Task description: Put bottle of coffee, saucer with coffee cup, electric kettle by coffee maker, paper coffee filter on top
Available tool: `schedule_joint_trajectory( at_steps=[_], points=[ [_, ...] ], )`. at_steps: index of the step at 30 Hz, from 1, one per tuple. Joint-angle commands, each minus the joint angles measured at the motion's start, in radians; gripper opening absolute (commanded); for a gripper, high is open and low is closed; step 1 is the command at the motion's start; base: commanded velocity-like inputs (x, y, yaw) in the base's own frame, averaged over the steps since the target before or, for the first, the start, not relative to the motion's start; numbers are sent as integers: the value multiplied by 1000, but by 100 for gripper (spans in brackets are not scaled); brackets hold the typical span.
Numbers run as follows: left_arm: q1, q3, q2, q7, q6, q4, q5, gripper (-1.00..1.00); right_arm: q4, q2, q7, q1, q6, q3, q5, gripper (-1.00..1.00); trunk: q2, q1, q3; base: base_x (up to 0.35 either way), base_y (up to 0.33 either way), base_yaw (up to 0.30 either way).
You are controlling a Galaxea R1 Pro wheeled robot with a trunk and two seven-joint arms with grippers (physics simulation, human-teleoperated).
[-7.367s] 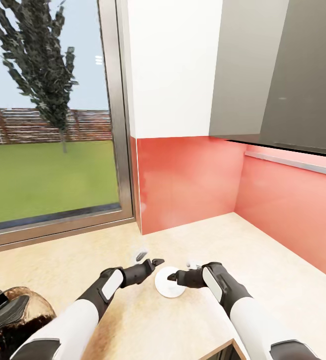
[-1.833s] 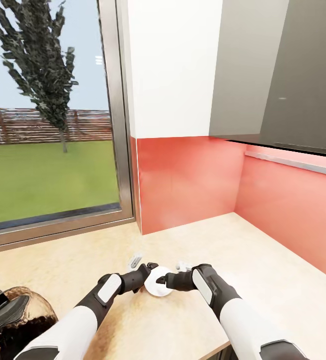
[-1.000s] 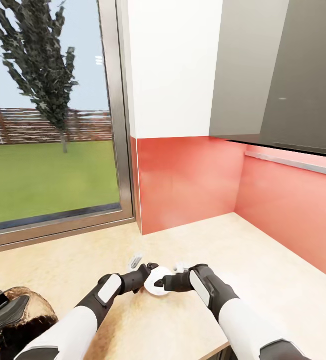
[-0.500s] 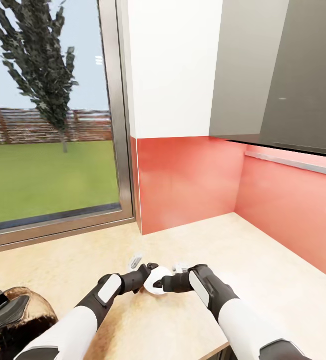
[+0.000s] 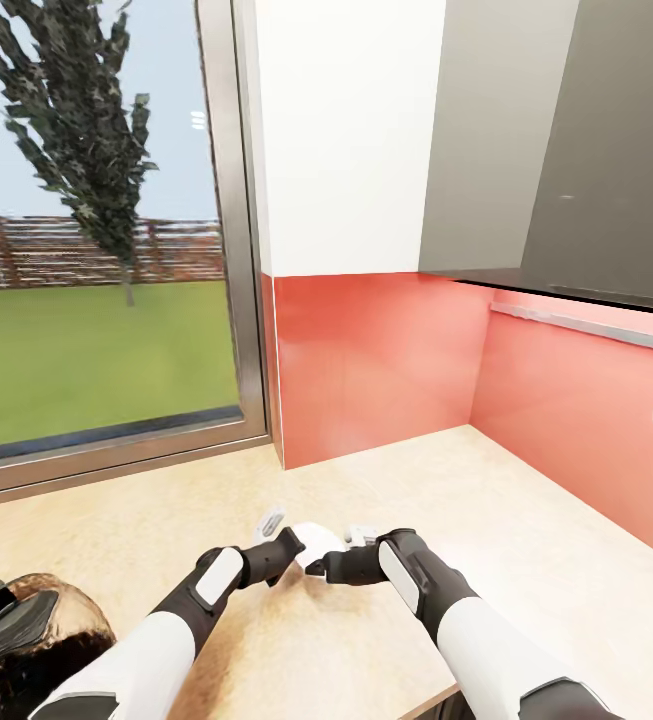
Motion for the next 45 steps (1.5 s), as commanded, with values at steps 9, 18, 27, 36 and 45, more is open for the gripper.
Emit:
schedule_joint_trajectory(
  at_steps=[9, 18, 27, 36, 45],
  points=[
    [0, 6, 0, -1, 5, -2, -13, -100, 15, 0, 0, 0, 5, 2, 8, 100, 0, 1, -1, 0, 0, 0],
    [-1, 6, 11, -1, 8, -25, -12, -100, 2, 0, -1, 0, 5, 0, 5, 100, 0, 1, -1, 0, 0, 0],
    [-3, 24, 45, -1, 134, -274, 2, -100, -136, -2, -10, 0, 6, -11, 9, 100, 0, 1, -1, 0, 0, 0],
    [0, 47, 114, -1, 293, -477, 77, -100, -300, -50, -12, 0, 5, -13, 10, 100, 0, 1, -1, 0, 0, 0],
    [1, 46, 210, -10, 324, -494, 154, -100, -402, -85, -10, 0, 5, -12, 9, 100, 0, 1, -1, 0, 0, 0]
  ],
)
